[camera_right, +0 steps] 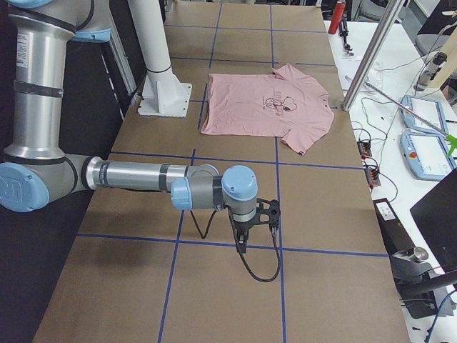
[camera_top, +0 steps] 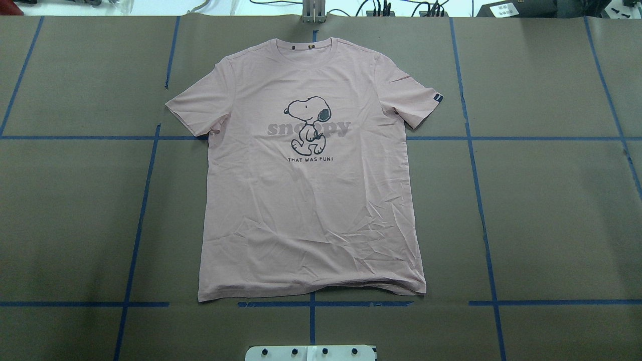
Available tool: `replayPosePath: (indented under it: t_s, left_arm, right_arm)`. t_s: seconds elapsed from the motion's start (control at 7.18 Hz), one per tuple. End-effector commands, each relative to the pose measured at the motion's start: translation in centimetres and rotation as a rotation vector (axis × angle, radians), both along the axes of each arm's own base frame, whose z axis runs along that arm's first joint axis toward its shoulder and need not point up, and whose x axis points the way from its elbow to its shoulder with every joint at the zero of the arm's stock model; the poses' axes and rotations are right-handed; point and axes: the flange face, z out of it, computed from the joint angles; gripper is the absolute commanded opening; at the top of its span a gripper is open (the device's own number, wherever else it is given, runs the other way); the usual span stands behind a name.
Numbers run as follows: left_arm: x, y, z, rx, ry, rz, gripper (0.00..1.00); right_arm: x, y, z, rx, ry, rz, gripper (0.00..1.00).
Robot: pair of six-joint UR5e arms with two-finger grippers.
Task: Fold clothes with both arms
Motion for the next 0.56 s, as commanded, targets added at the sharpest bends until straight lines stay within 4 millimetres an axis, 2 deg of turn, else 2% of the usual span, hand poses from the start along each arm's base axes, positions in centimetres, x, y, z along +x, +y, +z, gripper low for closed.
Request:
replayPosePath:
  t_s: [0.0,0.14,0.28,0.42]
  left_arm:
    - [0.0,-0.1,-0.5,0.011,0.002,0.0,1.0]
    - [0.1,-0.7,-1.8,0.04,0.001,0.002,1.0]
    - [0.3,-1.9,-4.5,0.104,-0.002,0.006,1.0]
    - [0.3,-4.1,-7.6,0.19,0.001,0.007,1.0]
  right_arm:
    - [-0.1,-0.5,-0.7,0.021,0.001,0.0,1.0]
    - [-0.3,-2.1,-2.7,0.052,-0.025,0.0,1.0]
    - [-2.3,-4.3,-4.7,0.091,-0.053,-0.043,1.0]
    - [-6.2,-6.8,-7.3,0.135,-0.06,-0.114,1.0]
